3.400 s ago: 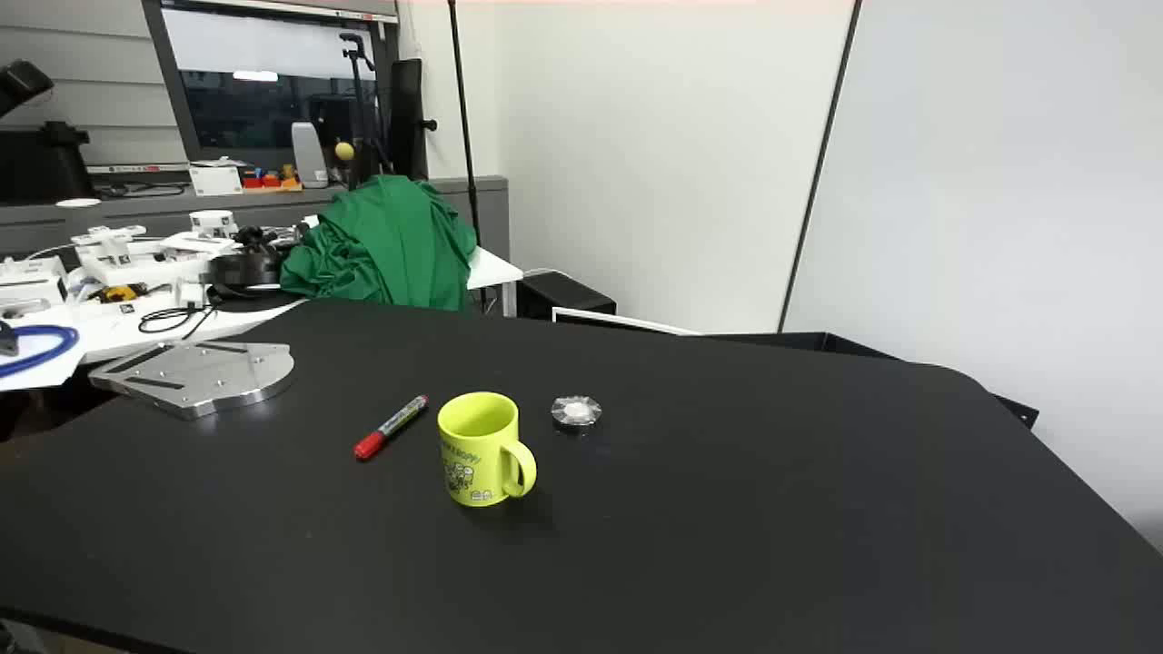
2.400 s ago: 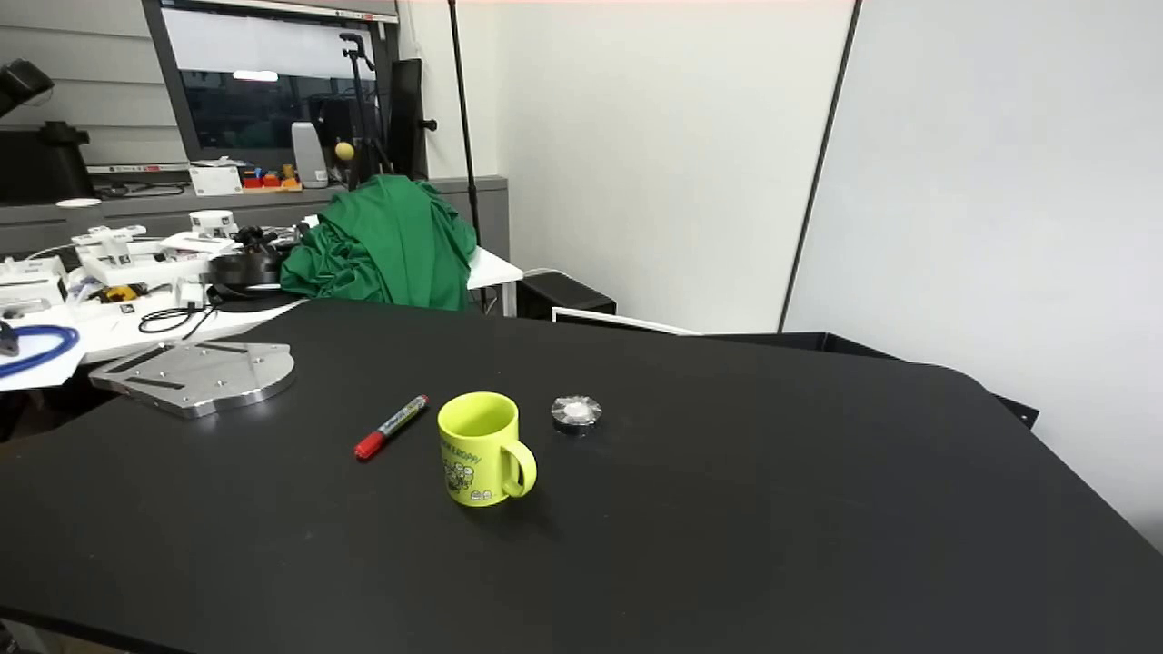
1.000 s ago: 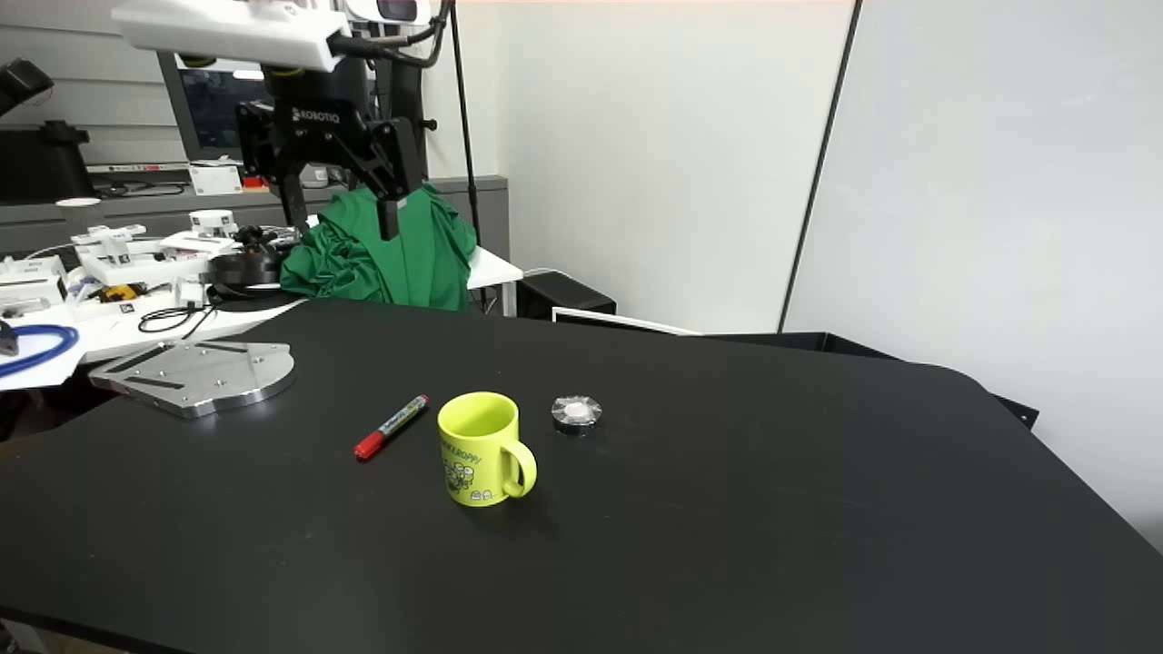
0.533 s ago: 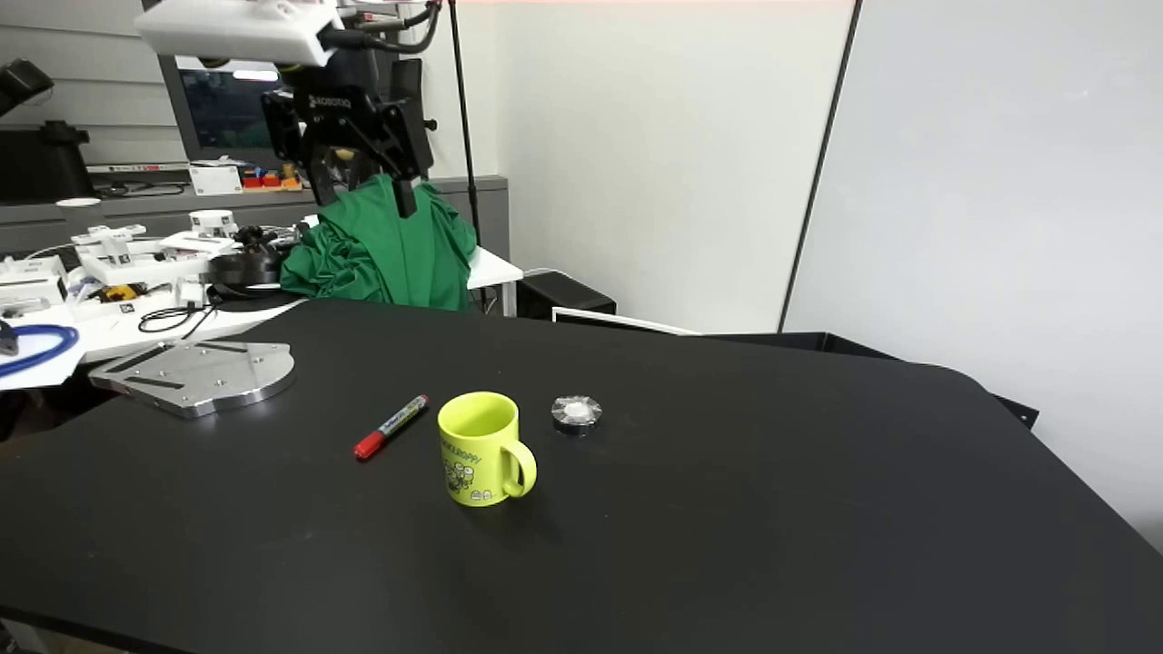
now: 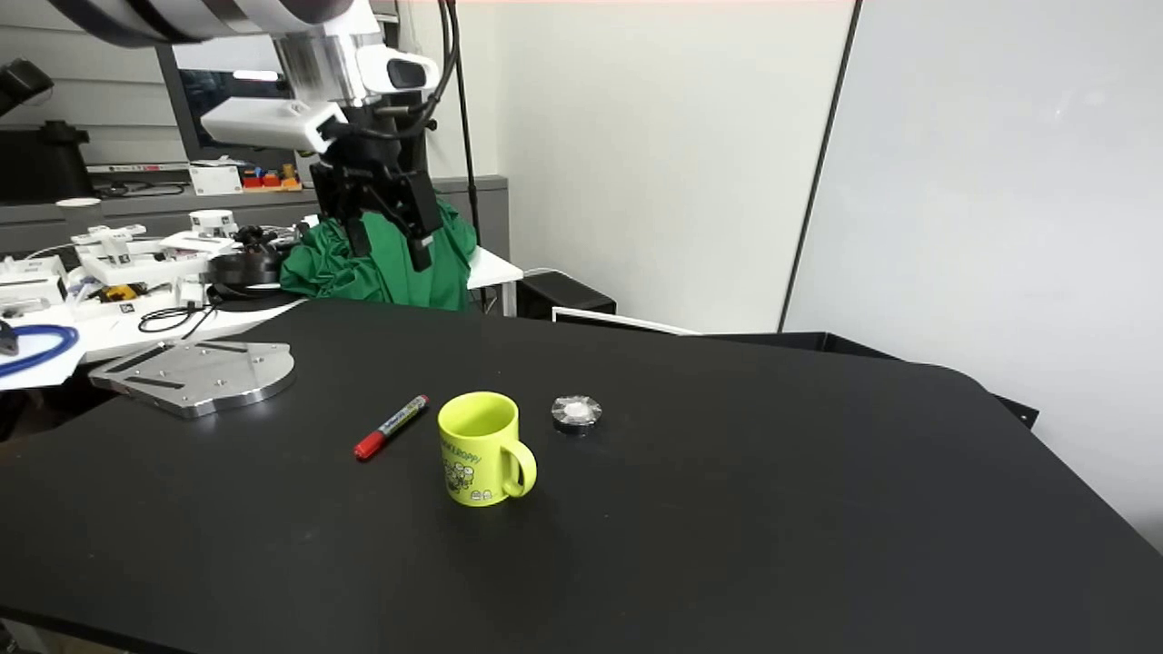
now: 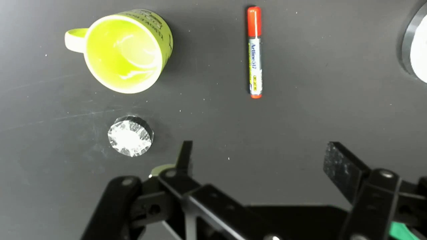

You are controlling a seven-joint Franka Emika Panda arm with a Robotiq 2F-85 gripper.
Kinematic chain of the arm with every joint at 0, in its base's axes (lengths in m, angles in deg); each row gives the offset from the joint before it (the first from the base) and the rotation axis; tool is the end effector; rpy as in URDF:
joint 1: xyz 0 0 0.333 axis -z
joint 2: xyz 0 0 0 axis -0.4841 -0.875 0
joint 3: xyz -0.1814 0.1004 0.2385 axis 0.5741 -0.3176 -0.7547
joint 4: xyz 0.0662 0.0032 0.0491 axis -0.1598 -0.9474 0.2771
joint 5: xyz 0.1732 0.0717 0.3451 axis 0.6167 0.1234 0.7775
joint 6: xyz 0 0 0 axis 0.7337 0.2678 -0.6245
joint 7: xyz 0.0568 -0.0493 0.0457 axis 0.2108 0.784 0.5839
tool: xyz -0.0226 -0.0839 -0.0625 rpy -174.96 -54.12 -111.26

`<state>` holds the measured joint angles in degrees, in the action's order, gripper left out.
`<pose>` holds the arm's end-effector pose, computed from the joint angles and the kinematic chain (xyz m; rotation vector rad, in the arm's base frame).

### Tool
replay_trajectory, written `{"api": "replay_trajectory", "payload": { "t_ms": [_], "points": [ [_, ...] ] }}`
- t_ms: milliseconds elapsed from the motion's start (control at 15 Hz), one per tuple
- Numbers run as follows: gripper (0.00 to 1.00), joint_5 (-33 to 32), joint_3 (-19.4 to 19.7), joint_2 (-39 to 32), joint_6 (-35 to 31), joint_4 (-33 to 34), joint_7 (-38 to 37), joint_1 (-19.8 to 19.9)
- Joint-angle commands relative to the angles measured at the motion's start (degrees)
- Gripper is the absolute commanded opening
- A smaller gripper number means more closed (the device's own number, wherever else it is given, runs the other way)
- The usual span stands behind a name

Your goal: Place the marker inside the yellow mug

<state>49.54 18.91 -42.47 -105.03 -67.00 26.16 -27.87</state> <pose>0.4909 0.0465 0.3003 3.0789 -0.4446 0.2765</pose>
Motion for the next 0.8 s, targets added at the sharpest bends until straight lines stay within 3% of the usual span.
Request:
{"api": "replay_trajectory", "payload": {
  "t_ms": [0, 467, 733],
  "points": [
    [1.00, 2.33, 1.60, -8.72, 0.18, 4.98, 0.85, -2.28],
    [1.00, 2.65, 4.27, -19.10, -3.10, 7.78, 5.47, -6.69],
    [1.00, 7.57, 2.01, -23.49, -7.45, 8.41, 13.14, -5.63]
  ]
}}
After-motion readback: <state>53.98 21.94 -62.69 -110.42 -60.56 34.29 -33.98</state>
